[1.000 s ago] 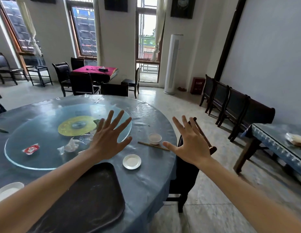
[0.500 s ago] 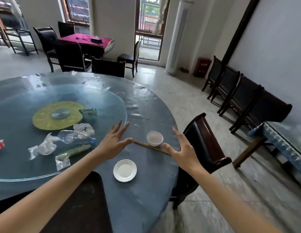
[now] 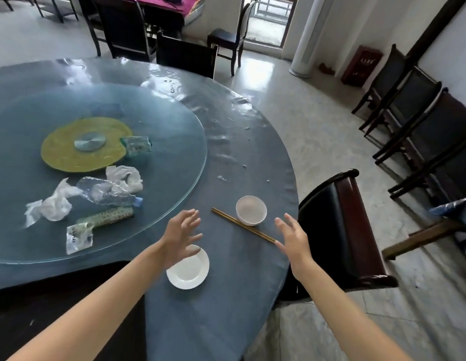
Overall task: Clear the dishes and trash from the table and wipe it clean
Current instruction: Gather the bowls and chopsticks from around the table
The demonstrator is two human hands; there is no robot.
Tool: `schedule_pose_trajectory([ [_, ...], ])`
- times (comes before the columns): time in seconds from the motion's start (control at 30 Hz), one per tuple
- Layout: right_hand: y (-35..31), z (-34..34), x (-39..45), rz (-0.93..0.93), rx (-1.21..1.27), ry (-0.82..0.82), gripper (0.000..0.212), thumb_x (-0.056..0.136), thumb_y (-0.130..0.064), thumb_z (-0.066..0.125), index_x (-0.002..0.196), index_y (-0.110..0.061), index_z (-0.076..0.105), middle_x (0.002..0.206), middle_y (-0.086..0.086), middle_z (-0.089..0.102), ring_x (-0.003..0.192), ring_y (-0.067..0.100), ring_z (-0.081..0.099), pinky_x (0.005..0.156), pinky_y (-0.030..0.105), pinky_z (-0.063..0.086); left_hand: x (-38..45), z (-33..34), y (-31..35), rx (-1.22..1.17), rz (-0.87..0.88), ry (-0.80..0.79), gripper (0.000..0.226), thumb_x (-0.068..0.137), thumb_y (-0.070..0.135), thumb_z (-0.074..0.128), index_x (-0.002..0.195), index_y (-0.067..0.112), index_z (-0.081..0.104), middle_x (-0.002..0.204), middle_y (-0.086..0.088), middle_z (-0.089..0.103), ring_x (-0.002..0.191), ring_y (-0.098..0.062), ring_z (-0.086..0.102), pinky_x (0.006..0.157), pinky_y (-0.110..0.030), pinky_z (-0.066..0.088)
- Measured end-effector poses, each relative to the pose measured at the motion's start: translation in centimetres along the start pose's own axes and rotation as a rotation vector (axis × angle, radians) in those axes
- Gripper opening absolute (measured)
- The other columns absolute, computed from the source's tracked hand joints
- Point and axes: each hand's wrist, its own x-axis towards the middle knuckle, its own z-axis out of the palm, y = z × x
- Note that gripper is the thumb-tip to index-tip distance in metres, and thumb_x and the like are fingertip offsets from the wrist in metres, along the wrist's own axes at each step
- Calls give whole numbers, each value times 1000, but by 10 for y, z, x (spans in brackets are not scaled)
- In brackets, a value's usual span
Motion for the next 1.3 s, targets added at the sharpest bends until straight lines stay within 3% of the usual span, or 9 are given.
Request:
schedule_pose_trajectory([
  [0.07,1,-1,34,61,24,-9,51,100,-31,67,147,-21,51,141,-3,55,130,17,54,101,43,55,27,12,0,-67,-27,51,48,93,52,50,134,28,60,142,5,57,124,-29,59,91,-43,48],
  [0.17,3,-3,82,164,14,-39,29,99,-26,68,126,-17,64,134,4,60,121,21,60,88,39,60,66,35,-1,-125,-82,185,39,98,40,52,124,12,60,133,-12,64,109,-32,66,96,-46,51],
  [0.27,7,-5,122,241,-25,-73,24,98,-21,70,121,-16,64,128,7,61,118,23,62,87,41,61,105,56,-3,-82,-140,295,32,102,26,51,122,2,59,129,-19,66,96,-30,69,94,-44,55],
  [0.4,16,-3,156,328,-56,-137,31,98,-19,70,127,-13,60,129,8,62,116,24,65,90,43,62,142,79,-3,-16,-177,388,22,101,16,53,116,2,61,124,-16,68,94,-27,70,76,-36,59],
  [0.6,23,4,181,413,-104,-271,26,100,-17,67,125,-20,59,117,4,69,96,18,74,78,33,63,183,101,-9,48,-254,514,22,99,13,57,114,0,66,113,-15,70,97,-27,69,70,-33,55],
  [0.7,26,5,189,423,-88,-296,35,99,-10,67,131,-21,59,111,8,72,93,21,75,75,29,64,196,106,-9,80,-260,587,19,96,14,62,106,1,72,97,-11,73,88,-25,70,76,-34,55],
  [0.87,25,-4,202,399,-104,-284,45,93,1,67,134,-16,64,107,13,74,102,23,73,68,19,60,212,113,-5,236,-252,761,27,76,31,81,82,5,74,77,-7,77,66,-19,73,59,-28,56],
  [1.07,26,-26,212,390,-30,-168,42,93,1,66,131,-19,67,95,-2,75,94,16,73,77,24,62,226,119,-6,384,-280,863,28,66,36,82,77,12,74,49,1,69,61,-18,74,76,-39,64],
  [1.3,32,-31,212,394,18,-142,44,92,1,67,132,-17,68,88,-8,78,94,14,75,76,22,62,234,124,-10,458,-280,862,40,51,40,70,78,11,71,70,-6,74,72,-27,74,74,-40,64],
])
